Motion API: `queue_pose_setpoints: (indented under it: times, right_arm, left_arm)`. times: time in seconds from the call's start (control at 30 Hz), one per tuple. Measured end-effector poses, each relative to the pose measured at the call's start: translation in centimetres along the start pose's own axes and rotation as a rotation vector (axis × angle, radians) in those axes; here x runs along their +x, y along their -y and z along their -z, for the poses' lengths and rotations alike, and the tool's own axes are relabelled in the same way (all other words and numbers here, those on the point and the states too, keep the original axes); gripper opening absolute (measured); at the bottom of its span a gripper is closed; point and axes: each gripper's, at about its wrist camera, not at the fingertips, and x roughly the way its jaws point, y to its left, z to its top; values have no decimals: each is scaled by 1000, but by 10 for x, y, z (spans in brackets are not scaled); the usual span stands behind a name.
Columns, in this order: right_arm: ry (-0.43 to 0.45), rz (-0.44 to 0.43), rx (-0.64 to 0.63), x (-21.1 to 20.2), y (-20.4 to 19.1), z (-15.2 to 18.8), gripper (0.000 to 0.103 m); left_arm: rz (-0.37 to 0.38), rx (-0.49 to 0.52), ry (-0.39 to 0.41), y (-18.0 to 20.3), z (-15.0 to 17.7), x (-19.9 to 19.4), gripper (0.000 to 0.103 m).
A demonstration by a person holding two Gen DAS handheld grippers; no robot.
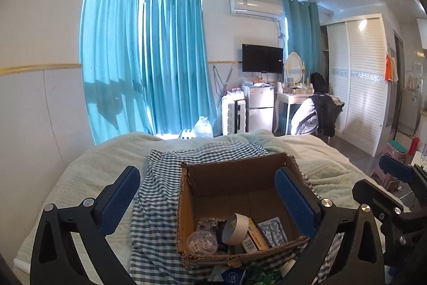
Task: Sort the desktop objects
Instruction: 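Move both grippers back to the items on the cloth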
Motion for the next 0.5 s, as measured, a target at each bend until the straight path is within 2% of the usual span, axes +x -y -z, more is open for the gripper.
queue_pose_setpoints:
  times: [0.13, 0.5]
  right_arm:
    - [28, 18, -17, -15, -4, 8, 103]
    - [90, 68, -56, -47, 1, 32, 103]
  left_arm:
    - [-9, 8, -6, -3, 5, -14, 103]
    - [-66, -17, -13, -16, 41, -33, 103]
